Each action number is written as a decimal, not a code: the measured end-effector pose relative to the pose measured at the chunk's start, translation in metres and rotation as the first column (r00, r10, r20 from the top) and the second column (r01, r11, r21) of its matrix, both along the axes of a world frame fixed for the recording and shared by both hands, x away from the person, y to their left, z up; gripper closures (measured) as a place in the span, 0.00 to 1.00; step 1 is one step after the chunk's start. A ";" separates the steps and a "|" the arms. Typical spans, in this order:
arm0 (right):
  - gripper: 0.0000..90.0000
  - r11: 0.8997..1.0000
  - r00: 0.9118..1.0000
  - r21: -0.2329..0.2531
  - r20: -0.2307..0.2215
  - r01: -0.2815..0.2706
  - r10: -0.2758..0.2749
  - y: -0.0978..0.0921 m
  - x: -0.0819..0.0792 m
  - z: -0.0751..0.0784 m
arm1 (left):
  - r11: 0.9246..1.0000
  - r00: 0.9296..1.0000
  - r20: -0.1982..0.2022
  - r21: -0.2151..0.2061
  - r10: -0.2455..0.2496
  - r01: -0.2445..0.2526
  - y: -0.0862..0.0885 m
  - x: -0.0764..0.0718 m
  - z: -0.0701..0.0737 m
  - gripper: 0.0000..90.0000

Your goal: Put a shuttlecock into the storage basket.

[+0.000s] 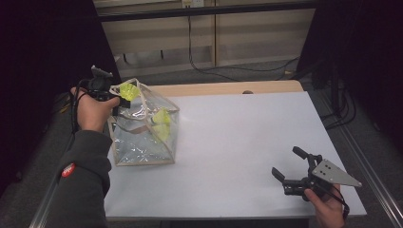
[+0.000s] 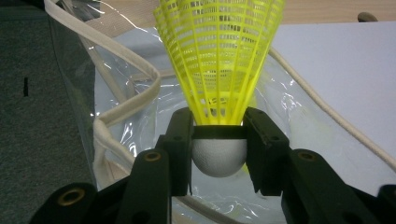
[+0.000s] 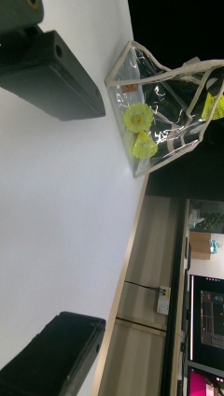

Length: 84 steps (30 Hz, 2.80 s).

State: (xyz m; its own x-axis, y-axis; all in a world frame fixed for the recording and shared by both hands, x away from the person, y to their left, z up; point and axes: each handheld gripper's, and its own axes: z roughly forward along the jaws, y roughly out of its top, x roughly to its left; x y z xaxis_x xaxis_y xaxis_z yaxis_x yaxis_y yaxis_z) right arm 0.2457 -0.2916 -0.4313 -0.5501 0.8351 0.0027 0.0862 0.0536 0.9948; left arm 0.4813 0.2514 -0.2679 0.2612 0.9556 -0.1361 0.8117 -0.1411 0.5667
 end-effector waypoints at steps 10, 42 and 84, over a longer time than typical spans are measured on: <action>0.01 1.000 1.000 -0.002 -0.001 0.000 0.000 0.000 0.000 0.000 | 1.000 1.000 -0.010 0.003 0.000 0.000 -0.002 0.001 -0.004 0.71; 0.01 1.000 1.000 0.001 0.001 0.000 0.000 0.000 0.000 0.000 | 1.000 1.000 -0.027 -0.009 -0.013 0.013 -0.006 0.000 -0.011 0.70; 0.01 1.000 1.000 -0.007 0.003 0.001 -0.001 0.001 0.001 0.001 | 0.999 0.999 -0.011 -0.029 -0.040 0.040 -0.006 -0.006 0.000 0.33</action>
